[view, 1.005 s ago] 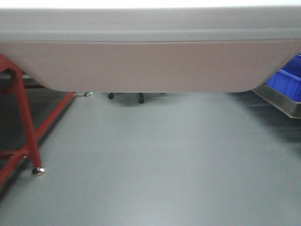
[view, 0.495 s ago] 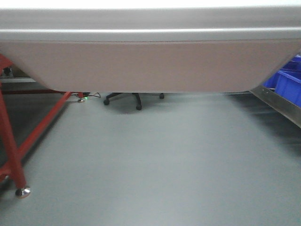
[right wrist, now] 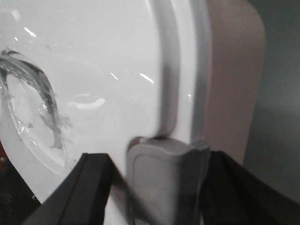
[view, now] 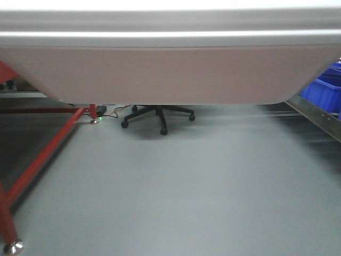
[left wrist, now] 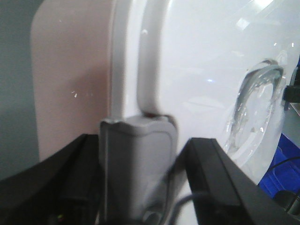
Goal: Grab white bin and place on right shelf
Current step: 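Carry the bin in both grippers while driving past the red tables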
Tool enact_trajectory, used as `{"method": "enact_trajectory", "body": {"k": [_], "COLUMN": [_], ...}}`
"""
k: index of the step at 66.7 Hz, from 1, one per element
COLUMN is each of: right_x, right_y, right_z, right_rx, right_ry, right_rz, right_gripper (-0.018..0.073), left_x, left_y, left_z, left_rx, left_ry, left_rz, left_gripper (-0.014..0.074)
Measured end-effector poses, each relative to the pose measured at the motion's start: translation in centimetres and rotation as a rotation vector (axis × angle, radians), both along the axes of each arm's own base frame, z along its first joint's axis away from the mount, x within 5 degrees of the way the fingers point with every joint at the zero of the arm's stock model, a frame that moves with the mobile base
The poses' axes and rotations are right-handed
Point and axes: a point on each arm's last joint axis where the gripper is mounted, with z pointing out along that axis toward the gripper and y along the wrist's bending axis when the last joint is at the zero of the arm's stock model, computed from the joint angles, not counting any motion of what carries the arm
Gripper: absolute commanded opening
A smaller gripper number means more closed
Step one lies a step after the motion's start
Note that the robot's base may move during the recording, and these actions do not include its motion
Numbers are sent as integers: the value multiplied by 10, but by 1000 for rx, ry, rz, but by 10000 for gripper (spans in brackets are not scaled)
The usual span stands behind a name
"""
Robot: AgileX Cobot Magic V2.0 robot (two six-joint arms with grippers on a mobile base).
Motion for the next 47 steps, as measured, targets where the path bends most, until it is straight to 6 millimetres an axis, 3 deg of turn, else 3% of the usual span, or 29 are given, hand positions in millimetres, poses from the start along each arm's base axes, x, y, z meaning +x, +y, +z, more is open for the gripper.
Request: {"method": "enact_trajectory", "body": {"k": [47], "right_x": [0], "right_y": [0], "right_z": [0], "right_rx": [0], "right_ry": [0], "right_rz": [0], "right_gripper": [444], "left_x": [0], "left_y": [0], "left_z": [0], "left_rx": [0], "left_ry": [0], "left_rz": [0], "left_gripper": [241]}}
